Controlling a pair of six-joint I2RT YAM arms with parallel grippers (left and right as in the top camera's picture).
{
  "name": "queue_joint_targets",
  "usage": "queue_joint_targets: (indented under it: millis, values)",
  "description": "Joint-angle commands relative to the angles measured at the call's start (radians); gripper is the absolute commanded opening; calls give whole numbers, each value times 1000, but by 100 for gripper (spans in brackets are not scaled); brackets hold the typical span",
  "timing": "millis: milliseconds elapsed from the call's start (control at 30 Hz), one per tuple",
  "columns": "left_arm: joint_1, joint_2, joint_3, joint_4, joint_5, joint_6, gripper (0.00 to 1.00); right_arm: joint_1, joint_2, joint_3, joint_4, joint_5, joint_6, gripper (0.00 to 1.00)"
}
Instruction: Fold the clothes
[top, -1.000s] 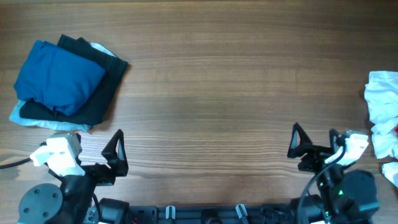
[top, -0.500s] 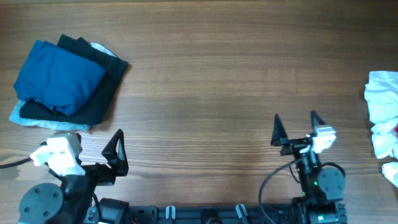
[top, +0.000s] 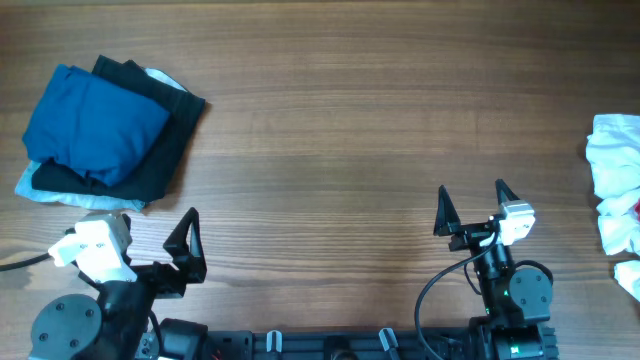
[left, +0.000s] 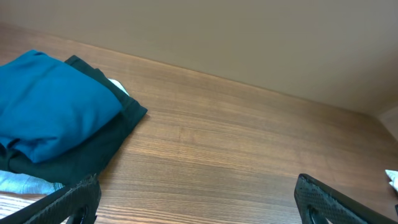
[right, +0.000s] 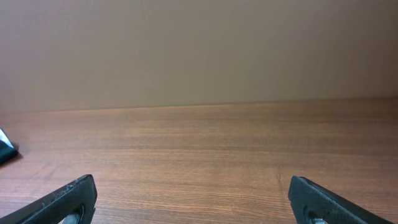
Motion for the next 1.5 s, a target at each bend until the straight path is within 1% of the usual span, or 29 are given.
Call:
queue_joint_targets:
  millis: [0,600,800,867,933,1067,1133,1200,1300,1400,1433,1467]
  values:
    - [-6,-8,-5,3,-14,-6,100,-4,-11,0,3,-20,-18,100]
    - [5,-20,-9,-5,-13,-6,100,-4,-11,0,3,-20,-18,100]
    - [127,-79,-40,-132,-13,-5,100,-4,-11,0,3,-20,-18,100]
    - [181,-136,-108,-126,-14,-5,100,-4,-11,0,3,-20,-18,100]
    - [215,-207,-204,-79,-13,-6,100,-4,-11,0,3,-20,-18,100]
    - [234,-342,-425,66,16,-10,100,-4,-11,0,3,-20,-18,100]
    - [233,-373,-541,201,56,-10,100,-4,-11,0,3,-20,-18,100]
    - [233,-370,-644,389,87,-10,100,-4,-11,0,3,-20,-18,100]
    - [233,-371,-799,712,96,-10,100,-4,-10,0,3,-20,-18,100]
    - [234,-372,-930,996,95,-9,100,-4,-10,0,3,-20,-18,100]
    - [233,-372,-965,1060,95,-9,100,-4,-10,0,3,-20,-18,100]
    - [233,-373,-990,1085,95,-9,100,-4,-10,0,3,-20,-18,99]
